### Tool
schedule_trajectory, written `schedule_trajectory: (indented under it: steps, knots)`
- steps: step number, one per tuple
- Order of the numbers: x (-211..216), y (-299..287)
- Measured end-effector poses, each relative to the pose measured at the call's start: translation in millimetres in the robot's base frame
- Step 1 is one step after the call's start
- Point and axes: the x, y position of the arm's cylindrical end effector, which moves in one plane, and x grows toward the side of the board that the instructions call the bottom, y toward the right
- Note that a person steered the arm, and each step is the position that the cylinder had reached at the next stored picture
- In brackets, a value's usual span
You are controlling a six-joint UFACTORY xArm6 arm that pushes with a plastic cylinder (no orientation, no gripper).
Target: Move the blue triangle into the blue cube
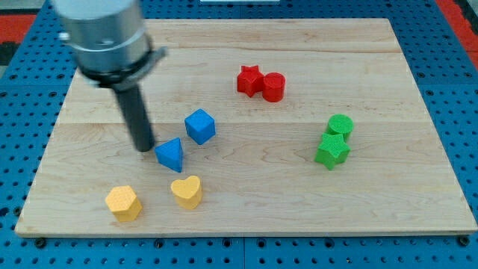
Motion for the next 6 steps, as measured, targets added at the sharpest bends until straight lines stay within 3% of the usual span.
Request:
schedule_trajectory:
  steps: [1, 3, 6]
  knots:
    - [16, -17]
    - [16, 61]
    - [42, 58]
